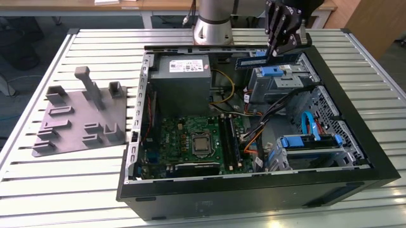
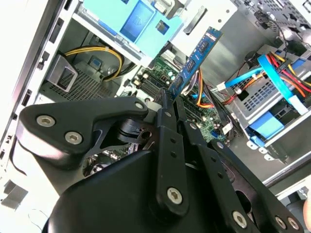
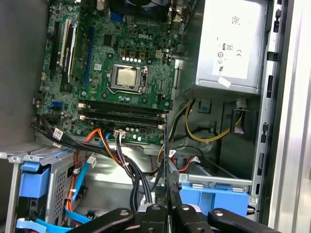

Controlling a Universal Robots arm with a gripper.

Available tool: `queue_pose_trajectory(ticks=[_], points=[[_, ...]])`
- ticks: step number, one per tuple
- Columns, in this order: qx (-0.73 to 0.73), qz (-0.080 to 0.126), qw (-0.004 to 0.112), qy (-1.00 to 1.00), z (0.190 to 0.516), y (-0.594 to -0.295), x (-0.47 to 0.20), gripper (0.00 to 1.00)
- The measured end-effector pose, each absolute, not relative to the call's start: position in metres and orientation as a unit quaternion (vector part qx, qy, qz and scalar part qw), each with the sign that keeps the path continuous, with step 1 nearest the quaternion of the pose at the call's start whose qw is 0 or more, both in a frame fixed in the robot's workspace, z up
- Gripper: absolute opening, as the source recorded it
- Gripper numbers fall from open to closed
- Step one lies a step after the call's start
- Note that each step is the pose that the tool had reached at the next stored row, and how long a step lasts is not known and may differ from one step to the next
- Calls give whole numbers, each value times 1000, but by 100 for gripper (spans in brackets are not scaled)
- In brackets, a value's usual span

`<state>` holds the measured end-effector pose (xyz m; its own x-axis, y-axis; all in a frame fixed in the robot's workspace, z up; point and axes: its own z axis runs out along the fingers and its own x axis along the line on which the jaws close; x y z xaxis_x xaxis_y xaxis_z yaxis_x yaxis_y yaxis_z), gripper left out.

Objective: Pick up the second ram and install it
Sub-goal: 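Pick up the second ram and move it above second insertion slot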

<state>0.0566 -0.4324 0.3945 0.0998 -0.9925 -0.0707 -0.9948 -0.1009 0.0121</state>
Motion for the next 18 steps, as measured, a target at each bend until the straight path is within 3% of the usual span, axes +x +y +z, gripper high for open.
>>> queue_pose_trajectory(ticks=[18], points=[[-735, 24, 18, 677, 380, -448, 30, 14]])
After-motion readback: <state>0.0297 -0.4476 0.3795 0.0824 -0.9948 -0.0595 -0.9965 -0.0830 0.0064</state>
